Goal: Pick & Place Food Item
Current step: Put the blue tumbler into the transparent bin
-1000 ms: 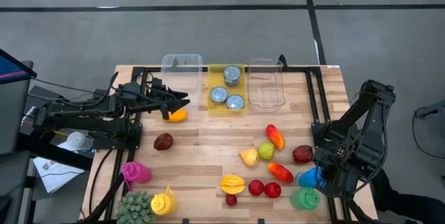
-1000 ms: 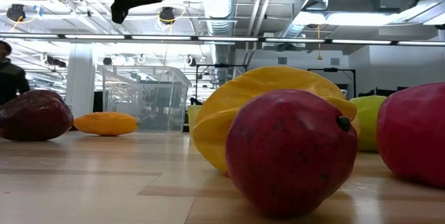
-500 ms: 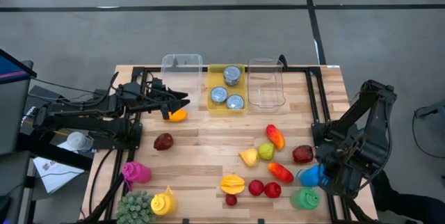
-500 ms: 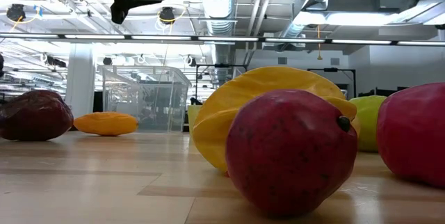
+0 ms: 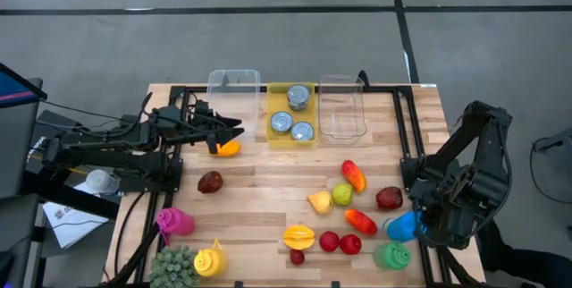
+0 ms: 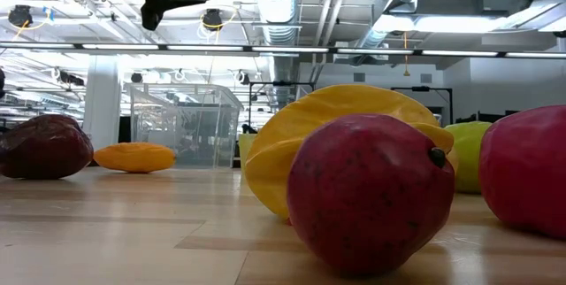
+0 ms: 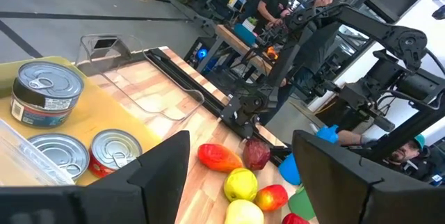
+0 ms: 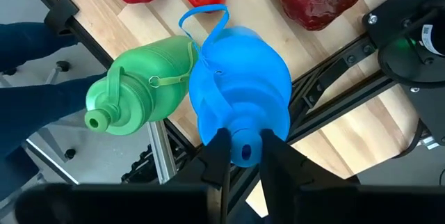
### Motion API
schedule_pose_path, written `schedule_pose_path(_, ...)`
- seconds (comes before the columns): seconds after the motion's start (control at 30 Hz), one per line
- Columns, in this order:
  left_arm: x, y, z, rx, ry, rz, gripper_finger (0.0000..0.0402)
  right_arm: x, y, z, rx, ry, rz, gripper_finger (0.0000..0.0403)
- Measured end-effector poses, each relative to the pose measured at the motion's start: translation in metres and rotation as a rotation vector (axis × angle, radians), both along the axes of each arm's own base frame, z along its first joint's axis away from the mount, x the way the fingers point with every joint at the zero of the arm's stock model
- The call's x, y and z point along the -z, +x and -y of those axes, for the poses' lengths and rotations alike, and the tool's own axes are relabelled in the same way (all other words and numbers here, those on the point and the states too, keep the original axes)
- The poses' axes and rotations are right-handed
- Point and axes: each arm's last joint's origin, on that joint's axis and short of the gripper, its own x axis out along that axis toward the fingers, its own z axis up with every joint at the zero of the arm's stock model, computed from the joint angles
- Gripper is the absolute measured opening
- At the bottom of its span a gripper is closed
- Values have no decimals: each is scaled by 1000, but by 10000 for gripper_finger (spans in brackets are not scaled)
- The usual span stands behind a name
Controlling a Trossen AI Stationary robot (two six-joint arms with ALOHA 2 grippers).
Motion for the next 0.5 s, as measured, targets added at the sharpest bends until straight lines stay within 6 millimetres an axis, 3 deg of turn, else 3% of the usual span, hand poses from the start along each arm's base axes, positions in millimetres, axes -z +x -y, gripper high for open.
schedule_pose_path(0.5, 0, 0, 0, 0, 0, -2, 256, -13, -9, 19, -1, 58, 65, 50)
